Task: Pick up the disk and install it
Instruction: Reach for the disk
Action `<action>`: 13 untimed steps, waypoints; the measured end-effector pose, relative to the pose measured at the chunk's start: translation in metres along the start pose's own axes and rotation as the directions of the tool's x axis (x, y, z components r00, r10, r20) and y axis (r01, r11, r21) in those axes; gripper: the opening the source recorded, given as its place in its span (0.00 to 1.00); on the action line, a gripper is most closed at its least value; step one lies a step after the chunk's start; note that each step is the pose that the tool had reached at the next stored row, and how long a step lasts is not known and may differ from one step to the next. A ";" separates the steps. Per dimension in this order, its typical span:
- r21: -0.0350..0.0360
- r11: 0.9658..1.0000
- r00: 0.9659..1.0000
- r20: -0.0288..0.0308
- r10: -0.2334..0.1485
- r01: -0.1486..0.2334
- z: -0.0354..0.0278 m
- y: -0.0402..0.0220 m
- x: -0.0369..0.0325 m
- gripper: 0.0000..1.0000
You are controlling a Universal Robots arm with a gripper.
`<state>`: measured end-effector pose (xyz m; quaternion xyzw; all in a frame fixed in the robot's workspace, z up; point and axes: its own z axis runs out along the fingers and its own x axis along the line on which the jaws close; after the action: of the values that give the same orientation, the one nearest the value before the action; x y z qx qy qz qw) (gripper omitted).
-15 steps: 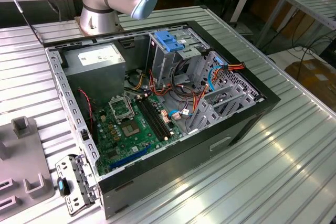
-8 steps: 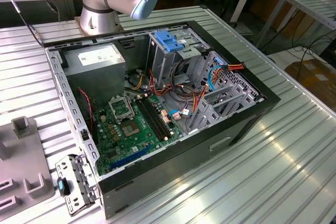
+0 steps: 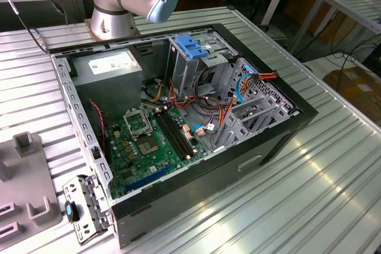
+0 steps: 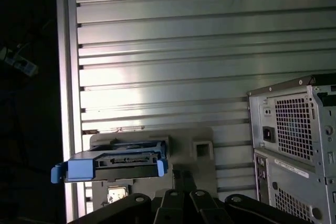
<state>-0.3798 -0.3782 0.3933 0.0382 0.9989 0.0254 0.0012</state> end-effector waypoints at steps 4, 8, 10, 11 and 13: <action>0.000 1.000 1.000 0.000 0.000 0.000 0.0002 0.0006 0.0172 0.11; 0.000 1.000 1.000 -0.004 0.000 0.000 0.0007 -0.0007 0.0365 0.11; 0.001 1.000 1.000 -0.010 0.000 0.000 0.0011 -0.0015 0.0469 0.11; 0.002 1.000 1.000 -0.012 0.001 -0.001 0.0015 -0.0018 0.0498 0.11; 0.008 1.000 1.000 -0.021 0.001 -0.001 0.0022 -0.0023 0.0569 0.11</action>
<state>-0.4368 -0.3761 0.3909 0.0384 0.9990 0.0218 -0.0095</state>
